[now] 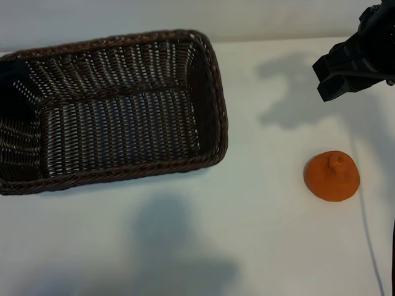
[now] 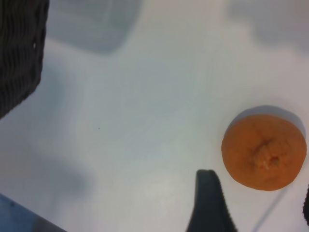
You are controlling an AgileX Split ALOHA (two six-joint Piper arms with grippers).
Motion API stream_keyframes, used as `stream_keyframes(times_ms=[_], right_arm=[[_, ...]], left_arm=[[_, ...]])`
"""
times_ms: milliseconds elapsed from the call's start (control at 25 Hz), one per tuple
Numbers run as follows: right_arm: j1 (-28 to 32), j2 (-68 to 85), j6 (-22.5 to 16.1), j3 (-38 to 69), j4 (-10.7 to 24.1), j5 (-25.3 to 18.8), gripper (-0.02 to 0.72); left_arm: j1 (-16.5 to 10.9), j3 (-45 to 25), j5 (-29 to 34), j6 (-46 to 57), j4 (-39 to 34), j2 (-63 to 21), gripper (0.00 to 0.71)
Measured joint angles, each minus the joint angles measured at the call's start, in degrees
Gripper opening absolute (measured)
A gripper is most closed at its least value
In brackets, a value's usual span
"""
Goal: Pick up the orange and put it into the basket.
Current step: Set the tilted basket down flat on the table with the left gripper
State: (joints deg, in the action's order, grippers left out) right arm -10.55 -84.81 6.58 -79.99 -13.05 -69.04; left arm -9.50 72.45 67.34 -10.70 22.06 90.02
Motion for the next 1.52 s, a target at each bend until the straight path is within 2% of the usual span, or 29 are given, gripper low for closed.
stream_keyframes(times_ms=[440,720,1080,1520], right_arm=[[0.0,0.0,0.1,0.0,0.0,0.0,0.455],[0.0,0.0,0.1,0.0,0.0,0.0,0.455],[0.0,0.0,0.1,0.0,-0.2,-0.1,0.455],[0.0,0.0,0.1,0.0,-0.2,-0.1,0.455]], left_arm=[[0.5,0.2,0.0,0.5,1.1,2.1,0.158],[6.2,0.5,0.0,2.4,1.3,5.9,0.158],[11.6,0.5,-0.8,6.3,1.3,10.2,0.158],[12.0,3.9,-0.1,8.4,1.3,10.8,0.158]])
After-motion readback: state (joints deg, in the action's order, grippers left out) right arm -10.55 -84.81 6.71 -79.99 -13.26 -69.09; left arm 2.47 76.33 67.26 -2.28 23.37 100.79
